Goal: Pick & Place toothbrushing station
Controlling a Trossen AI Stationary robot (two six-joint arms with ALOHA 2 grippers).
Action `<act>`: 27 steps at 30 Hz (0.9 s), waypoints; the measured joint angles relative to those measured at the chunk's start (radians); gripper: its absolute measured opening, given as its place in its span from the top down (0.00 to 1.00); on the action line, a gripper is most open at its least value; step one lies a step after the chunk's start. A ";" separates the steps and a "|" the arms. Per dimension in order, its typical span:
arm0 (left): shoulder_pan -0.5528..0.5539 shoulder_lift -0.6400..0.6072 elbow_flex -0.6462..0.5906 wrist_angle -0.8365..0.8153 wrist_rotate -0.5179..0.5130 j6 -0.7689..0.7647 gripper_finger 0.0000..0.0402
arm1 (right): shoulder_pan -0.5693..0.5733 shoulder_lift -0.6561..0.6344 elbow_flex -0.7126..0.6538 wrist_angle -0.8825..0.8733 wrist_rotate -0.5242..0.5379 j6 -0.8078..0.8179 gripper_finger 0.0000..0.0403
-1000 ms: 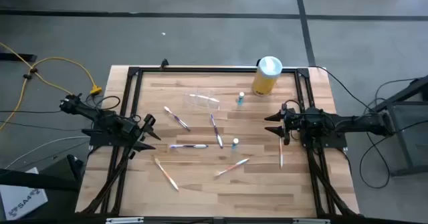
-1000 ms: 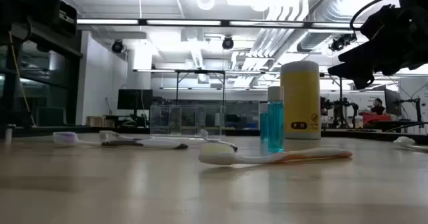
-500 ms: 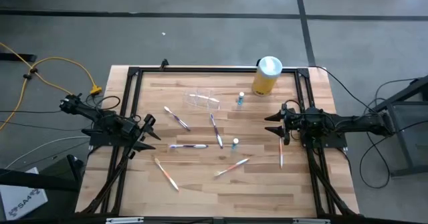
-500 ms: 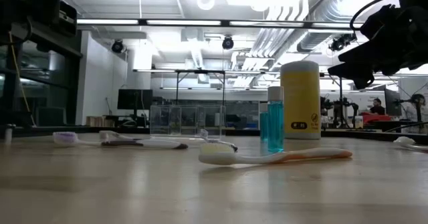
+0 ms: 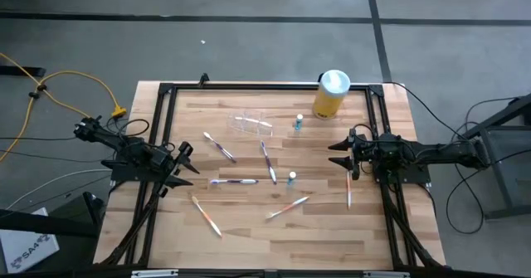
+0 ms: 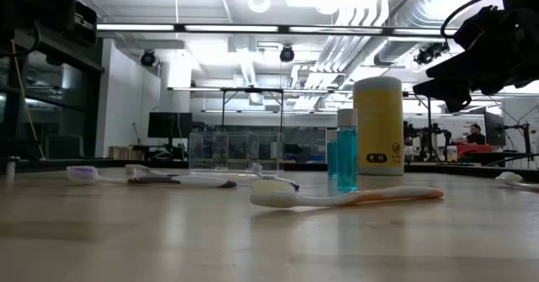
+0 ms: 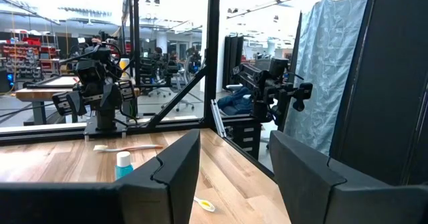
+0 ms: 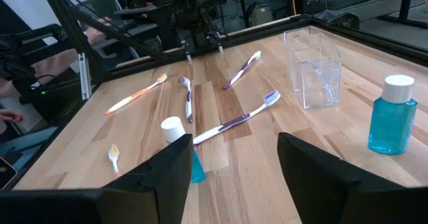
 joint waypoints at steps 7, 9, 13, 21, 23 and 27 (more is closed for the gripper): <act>0.000 0.000 0.000 0.000 0.000 0.000 0.57 | 0.000 0.000 0.000 0.000 0.000 0.000 0.48; 0.000 0.000 0.000 0.000 0.000 0.000 0.57 | 0.000 0.000 0.000 0.000 0.000 0.000 0.48; 0.000 0.000 0.000 0.000 0.000 0.000 0.57 | 0.000 0.000 0.000 0.000 0.000 0.000 0.48; 0.000 0.000 0.000 0.000 0.000 0.000 0.57 | 0.000 0.000 0.000 0.000 0.000 0.000 0.48; 0.000 0.000 0.000 0.000 0.000 0.000 0.57 | 0.000 0.000 0.000 0.000 0.000 0.000 0.48; 0.000 0.000 0.000 0.000 0.000 0.000 0.57 | 0.000 0.000 0.000 0.000 0.000 0.000 0.48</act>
